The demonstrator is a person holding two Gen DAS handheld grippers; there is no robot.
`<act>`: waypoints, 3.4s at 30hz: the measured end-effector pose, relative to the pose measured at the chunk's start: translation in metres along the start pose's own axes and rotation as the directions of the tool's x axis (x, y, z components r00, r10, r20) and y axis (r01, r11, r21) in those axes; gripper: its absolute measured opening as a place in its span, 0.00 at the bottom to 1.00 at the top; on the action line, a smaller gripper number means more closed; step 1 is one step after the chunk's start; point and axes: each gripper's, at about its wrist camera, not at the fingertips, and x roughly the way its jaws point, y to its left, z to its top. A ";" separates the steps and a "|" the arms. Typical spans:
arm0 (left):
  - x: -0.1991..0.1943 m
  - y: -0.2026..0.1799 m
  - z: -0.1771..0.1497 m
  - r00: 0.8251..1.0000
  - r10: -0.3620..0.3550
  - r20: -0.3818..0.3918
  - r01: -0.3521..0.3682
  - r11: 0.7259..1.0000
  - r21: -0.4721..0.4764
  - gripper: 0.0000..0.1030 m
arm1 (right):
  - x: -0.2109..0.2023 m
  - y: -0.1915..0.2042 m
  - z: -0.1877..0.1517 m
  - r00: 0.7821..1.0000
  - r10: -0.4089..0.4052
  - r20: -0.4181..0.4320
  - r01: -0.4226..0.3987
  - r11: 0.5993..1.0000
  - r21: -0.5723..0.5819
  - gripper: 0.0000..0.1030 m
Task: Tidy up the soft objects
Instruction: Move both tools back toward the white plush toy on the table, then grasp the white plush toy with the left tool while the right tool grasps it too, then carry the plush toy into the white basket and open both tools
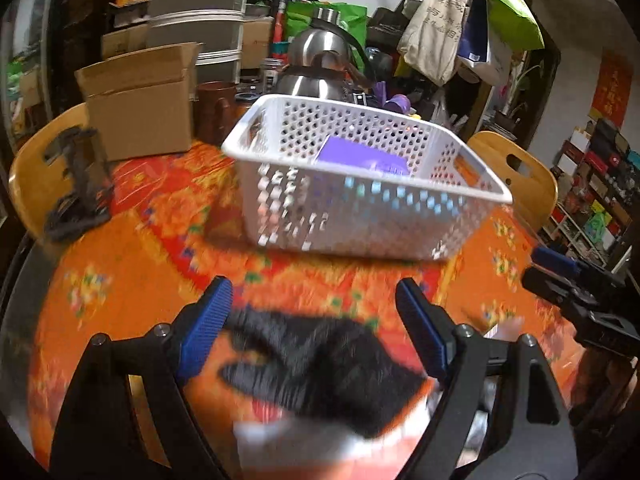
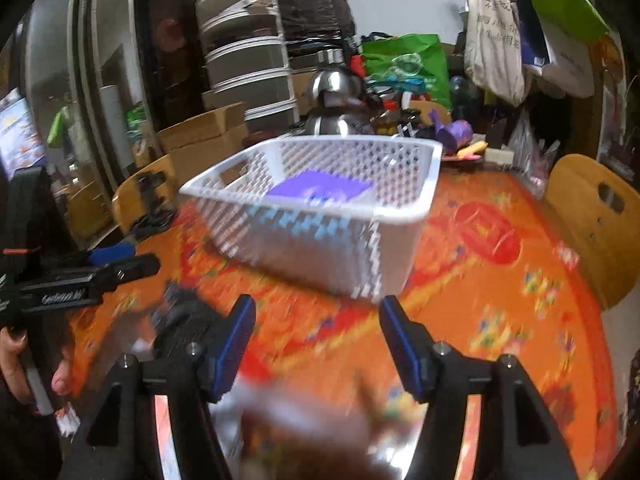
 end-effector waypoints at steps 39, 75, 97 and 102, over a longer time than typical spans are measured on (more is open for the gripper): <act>-0.068 -0.105 -0.151 0.997 -0.075 0.017 0.073 0.993 0.088 0.52 | -0.056 0.032 -0.117 0.999 0.033 -0.010 -0.033 0.999 -0.024 0.31; -0.109 -0.086 -0.117 0.962 -0.227 0.150 0.213 0.972 0.104 0.11 | -0.092 0.057 -0.082 0.991 0.048 0.122 -0.037 0.995 -0.090 0.11; -0.076 -0.078 0.137 0.963 -0.177 0.203 0.144 0.975 0.167 0.11 | -0.008 0.036 0.162 0.989 0.031 0.145 -0.016 0.994 -0.106 0.11; -0.022 -0.049 0.185 0.986 -0.105 0.132 0.089 0.989 0.119 0.11 | 0.045 0.039 0.181 0.996 0.008 0.087 0.002 0.994 -0.112 0.11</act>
